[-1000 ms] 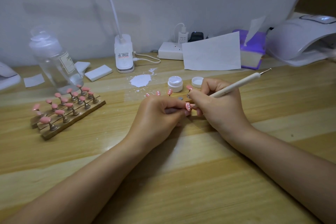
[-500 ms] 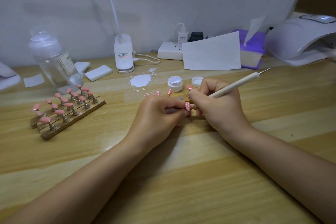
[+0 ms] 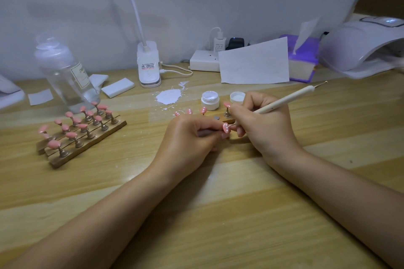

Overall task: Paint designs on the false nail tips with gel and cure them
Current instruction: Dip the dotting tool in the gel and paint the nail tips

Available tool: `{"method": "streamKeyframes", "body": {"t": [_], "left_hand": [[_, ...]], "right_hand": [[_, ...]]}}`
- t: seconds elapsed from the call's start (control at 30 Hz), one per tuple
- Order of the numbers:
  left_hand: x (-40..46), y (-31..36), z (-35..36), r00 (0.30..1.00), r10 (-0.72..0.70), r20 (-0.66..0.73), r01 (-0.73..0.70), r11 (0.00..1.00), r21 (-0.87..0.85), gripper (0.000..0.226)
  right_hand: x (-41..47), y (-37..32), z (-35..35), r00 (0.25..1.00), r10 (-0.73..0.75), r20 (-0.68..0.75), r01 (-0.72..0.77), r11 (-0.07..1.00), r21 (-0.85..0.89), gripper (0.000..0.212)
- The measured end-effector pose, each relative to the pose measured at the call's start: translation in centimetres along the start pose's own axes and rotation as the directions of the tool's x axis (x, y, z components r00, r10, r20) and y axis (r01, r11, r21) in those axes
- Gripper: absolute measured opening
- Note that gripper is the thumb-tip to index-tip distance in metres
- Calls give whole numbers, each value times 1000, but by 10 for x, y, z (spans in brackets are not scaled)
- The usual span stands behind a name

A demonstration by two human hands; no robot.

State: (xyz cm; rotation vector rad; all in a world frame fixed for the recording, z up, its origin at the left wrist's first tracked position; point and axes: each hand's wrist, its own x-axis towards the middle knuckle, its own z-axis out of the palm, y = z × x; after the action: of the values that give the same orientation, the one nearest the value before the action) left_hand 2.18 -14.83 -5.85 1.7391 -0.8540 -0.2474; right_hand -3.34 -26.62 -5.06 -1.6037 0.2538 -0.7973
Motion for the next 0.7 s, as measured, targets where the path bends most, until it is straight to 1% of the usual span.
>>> {"method": "streamKeyframes", "body": {"t": [0.37,0.6,0.7], "left_hand": [[0,1,0,999,50,-4,-50,998,47,14],[1,-1,0,1000,8,-6,-8,1000,14,15],[1,0,0,1000,11,1,-11,1000,15,14]], "right_hand": [[-1,-1,0,1000,8,25,-8,1000,-7,43],[-2,-2,1,1000,13,20,-13,1000,-5,44],[-1,-2,0,1000,11,5,-11,1000,-17,43]]}}
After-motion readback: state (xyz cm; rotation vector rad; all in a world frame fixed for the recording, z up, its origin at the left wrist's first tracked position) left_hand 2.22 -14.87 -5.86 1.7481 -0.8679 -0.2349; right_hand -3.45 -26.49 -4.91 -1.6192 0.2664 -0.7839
